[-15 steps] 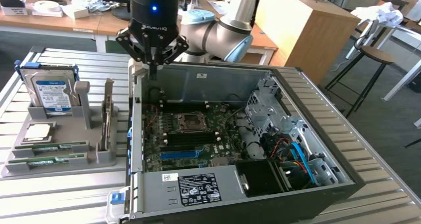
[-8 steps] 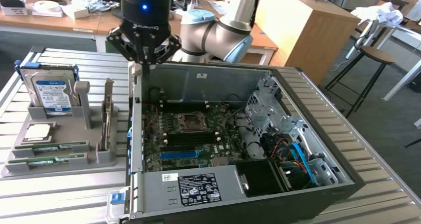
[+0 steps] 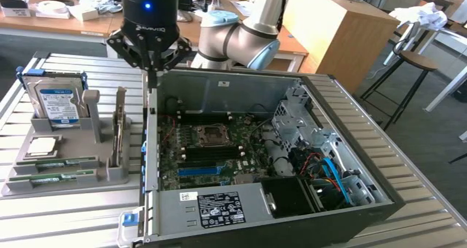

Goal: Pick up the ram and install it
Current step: 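Reach for the ram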

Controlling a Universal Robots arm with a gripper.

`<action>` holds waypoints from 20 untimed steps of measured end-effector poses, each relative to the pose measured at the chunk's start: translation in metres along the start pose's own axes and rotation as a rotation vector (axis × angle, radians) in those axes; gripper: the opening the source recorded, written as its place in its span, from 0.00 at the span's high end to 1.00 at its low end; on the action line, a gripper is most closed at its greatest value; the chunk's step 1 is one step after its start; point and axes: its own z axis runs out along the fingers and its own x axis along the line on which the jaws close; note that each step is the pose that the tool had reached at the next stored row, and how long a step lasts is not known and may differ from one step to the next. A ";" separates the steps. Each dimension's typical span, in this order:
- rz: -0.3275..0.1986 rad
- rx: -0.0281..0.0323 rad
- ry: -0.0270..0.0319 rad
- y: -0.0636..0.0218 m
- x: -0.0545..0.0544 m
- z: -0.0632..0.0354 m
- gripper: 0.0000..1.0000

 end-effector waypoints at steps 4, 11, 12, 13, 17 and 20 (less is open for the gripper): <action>0.000 0.0000 0.0000 -0.0005 0.007 -0.0001 0.90; 0.000 -0.0001 -0.0001 -0.0015 0.020 -0.0003 0.90; 0.000 0.0000 0.0000 -0.0017 0.023 -0.0004 0.90; 0.000 0.0000 0.0000 -0.0019 0.025 -0.0004 0.90; 0.000 -0.0001 0.0000 -0.0024 0.032 -0.0005 0.90; 0.000 0.0000 0.0001 -0.0030 0.039 -0.0006 0.90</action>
